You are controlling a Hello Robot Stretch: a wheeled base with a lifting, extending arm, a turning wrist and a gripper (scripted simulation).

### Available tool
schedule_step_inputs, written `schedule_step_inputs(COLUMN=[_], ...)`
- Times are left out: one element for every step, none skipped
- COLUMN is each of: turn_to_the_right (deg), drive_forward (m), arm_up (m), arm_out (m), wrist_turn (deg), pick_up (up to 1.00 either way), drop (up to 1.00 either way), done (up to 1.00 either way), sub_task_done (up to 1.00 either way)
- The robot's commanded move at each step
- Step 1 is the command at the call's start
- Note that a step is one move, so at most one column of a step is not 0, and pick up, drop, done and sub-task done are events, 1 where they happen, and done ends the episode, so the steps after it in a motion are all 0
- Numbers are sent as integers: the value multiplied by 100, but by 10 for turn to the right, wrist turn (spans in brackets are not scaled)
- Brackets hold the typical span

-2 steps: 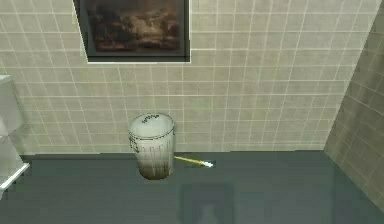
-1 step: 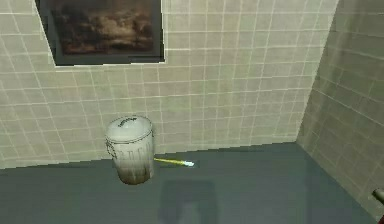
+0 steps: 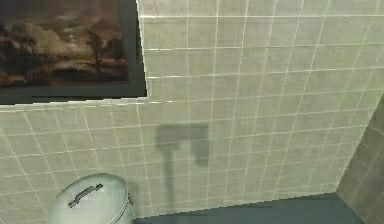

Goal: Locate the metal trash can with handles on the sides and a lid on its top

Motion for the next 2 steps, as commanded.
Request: schedule_step_inputs(turn_to_the_right=[-330, 0], drive_forward=[0, 0], arm_up=[0, 0], arm_out=[0, 0], wrist_turn=[0, 0], pick_up=[0, 0], drop=[0, 0], done=[0, 100], sub_task_done=[0, 0])
